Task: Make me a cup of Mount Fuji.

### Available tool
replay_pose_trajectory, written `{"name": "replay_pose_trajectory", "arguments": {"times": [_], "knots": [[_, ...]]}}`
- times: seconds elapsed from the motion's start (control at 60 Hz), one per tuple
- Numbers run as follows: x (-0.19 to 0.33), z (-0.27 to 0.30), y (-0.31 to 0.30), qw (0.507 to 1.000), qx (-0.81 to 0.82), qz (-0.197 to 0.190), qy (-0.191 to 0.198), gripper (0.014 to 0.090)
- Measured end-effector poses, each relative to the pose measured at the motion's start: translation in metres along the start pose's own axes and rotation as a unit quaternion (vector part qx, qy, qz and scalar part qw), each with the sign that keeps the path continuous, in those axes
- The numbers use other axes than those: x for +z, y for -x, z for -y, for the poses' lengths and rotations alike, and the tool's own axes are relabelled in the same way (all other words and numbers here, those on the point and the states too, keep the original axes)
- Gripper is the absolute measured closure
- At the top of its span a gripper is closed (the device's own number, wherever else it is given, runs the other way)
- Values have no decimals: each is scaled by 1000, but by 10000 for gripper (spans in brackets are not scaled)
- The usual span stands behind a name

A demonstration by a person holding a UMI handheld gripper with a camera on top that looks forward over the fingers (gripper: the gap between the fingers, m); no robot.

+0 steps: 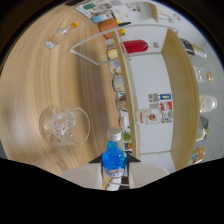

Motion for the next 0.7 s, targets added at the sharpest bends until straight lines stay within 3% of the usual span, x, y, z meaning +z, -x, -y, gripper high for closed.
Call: {"name": "replay_pose_trajectory", "arguments": {"times": [0.183,0.367,0.567,0.7], "knots": [[8,-8,-9,982,-181,-29,50,693],[12,-4,-12,952,-296,-38,62,690],[5,-1,-14,965,-255,-29,53,690],[-10,5,-27,995,-100,-21,20,689]]}}
